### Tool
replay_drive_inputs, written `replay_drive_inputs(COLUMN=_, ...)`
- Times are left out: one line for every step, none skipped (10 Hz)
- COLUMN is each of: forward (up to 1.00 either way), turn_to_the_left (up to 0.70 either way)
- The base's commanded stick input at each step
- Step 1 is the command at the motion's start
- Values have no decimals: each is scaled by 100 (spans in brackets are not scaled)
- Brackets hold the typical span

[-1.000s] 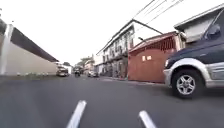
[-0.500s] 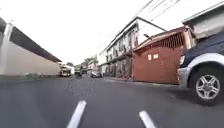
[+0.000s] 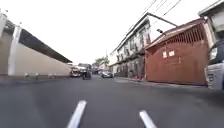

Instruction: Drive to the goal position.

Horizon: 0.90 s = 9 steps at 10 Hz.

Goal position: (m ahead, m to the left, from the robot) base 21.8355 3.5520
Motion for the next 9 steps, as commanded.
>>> replay_drive_inputs(forward=100, turn_to_the_left=0)
replay_drive_inputs(forward=100, turn_to_the_left=0)
replay_drive_inputs(forward=100, turn_to_the_left=0)
replay_drive_inputs(forward=100, turn_to_the_left=0)
replay_drive_inputs(forward=100, turn_to_the_left=0)
replay_drive_inputs(forward=100, turn_to_the_left=0)
replay_drive_inputs(forward=100, turn_to_the_left=0)
replay_drive_inputs(forward=100, turn_to_the_left=0)
replay_drive_inputs(forward=100, turn_to_the_left=0)
